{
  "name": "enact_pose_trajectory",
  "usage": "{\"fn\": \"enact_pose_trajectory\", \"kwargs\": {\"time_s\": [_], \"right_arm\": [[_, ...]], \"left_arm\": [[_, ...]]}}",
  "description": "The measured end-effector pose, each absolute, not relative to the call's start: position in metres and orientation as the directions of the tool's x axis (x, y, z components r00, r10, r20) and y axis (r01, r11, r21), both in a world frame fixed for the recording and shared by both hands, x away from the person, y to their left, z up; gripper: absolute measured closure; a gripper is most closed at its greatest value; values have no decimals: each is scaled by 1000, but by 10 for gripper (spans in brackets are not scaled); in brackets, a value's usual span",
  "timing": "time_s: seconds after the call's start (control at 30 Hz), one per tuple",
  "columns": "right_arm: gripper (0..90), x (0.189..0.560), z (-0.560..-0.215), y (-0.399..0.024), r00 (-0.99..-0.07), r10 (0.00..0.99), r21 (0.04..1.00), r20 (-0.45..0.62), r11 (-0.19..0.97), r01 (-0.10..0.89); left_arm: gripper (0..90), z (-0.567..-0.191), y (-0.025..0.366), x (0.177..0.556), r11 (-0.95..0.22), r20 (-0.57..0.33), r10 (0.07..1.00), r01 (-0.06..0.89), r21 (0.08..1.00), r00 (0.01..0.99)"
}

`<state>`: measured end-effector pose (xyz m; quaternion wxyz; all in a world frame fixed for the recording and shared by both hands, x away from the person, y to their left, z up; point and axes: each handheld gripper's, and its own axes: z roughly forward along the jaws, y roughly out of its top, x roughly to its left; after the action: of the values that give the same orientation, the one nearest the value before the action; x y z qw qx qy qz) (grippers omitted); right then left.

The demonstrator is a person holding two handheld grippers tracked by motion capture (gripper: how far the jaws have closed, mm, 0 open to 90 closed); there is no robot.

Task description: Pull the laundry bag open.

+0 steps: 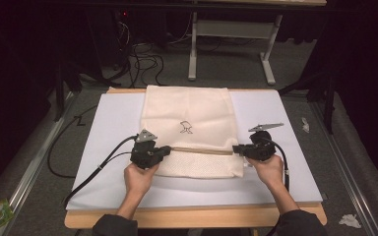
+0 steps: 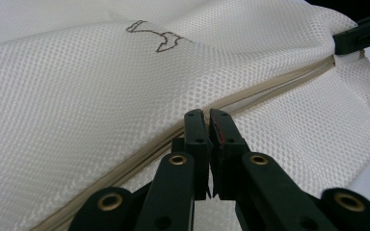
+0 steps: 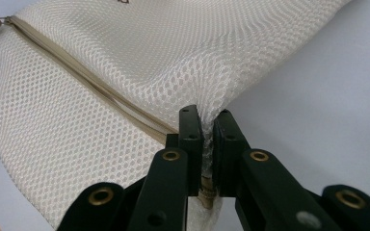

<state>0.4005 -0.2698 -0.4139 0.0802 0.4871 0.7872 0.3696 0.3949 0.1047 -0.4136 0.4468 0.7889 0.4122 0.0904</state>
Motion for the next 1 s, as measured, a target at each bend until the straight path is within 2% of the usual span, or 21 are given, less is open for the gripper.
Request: {"fn": "enact_pose_trajectory", "kwargs": {"time_s": [1.0], "right_arm": [[858, 401, -410, -275, -503, 835, 662, 222, 250, 707]], "left_arm": [[874, -413, 128, 397, -238, -218, 765, 580, 779, 607]]}}
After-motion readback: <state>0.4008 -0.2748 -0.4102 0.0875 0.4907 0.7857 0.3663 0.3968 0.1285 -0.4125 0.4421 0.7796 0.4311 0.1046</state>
